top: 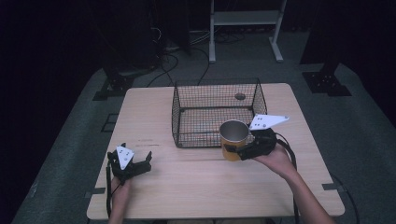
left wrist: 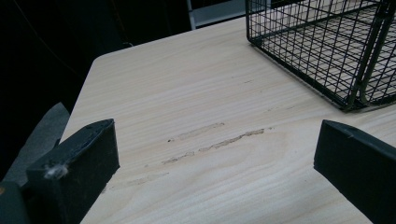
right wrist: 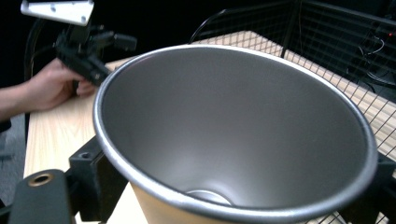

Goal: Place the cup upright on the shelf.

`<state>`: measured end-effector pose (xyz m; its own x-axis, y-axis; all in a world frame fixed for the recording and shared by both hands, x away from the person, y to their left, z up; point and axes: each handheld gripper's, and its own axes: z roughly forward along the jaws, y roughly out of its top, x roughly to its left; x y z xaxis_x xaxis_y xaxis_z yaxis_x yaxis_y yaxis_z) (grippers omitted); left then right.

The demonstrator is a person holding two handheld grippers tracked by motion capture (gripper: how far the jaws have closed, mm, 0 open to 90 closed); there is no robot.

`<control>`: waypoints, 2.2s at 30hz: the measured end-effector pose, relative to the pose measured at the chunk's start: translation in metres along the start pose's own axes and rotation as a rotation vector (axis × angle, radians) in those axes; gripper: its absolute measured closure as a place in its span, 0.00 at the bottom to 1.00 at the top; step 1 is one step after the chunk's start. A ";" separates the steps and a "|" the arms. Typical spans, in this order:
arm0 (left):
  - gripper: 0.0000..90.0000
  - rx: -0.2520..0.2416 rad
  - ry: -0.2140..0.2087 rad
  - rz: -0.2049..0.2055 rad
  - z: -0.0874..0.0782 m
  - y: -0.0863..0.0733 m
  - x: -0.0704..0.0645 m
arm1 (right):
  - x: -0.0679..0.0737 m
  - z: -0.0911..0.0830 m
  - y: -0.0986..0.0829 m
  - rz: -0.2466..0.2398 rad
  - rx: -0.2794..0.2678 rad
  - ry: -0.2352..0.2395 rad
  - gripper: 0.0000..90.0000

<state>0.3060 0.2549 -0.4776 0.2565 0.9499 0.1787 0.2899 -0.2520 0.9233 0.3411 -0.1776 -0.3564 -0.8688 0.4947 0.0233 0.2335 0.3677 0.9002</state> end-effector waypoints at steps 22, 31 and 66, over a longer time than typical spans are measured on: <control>0.00 -0.001 -0.002 -0.005 0.000 0.000 0.001 | -0.047 0.028 0.048 -0.021 0.054 0.010 0.14; 0.00 -0.002 -0.003 -0.009 0.000 0.000 0.001 | -0.060 0.041 0.066 -0.030 0.071 0.020 0.14; 0.00 -0.005 -0.011 -0.025 -0.001 0.000 0.004 | -0.100 0.112 0.073 0.026 0.137 0.061 0.14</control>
<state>0.3061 0.2585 -0.4769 0.2589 0.9539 0.1517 0.2917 -0.2269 0.9292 0.4939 -0.1120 -0.3419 -0.8853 0.4587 0.0761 0.3104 0.4611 0.8313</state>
